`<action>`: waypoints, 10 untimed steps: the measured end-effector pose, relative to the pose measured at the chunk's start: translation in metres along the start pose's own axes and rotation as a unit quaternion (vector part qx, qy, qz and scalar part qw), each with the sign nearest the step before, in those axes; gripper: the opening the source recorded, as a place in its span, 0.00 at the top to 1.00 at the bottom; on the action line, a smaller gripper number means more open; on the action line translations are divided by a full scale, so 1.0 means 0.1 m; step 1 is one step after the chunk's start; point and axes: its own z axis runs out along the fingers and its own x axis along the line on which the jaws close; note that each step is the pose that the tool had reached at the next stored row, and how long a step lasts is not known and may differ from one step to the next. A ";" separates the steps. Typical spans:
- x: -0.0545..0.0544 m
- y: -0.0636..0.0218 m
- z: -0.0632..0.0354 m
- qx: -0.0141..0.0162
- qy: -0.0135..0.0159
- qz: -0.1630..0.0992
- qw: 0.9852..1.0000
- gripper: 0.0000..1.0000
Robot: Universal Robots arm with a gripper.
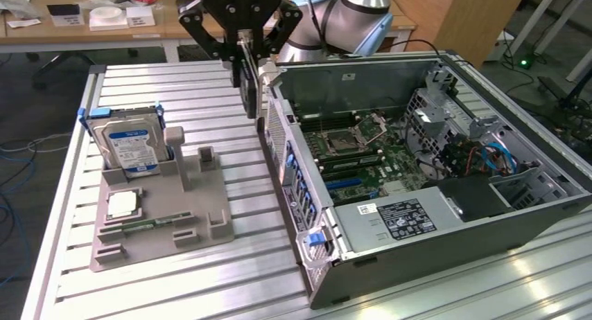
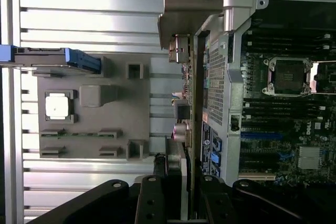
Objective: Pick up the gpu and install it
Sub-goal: 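Pick up the gpu and move the gpu toward the slot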
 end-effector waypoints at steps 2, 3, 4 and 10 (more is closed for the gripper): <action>-0.05 0.000 0.001 0.000 0.000 0.000 1.000 0.72; -0.08 -0.001 0.002 0.000 0.000 0.000 1.000 0.72; -0.11 -0.001 0.003 0.000 0.000 0.000 1.000 0.72; -0.27 -0.003 0.009 0.000 0.000 0.000 1.000 0.72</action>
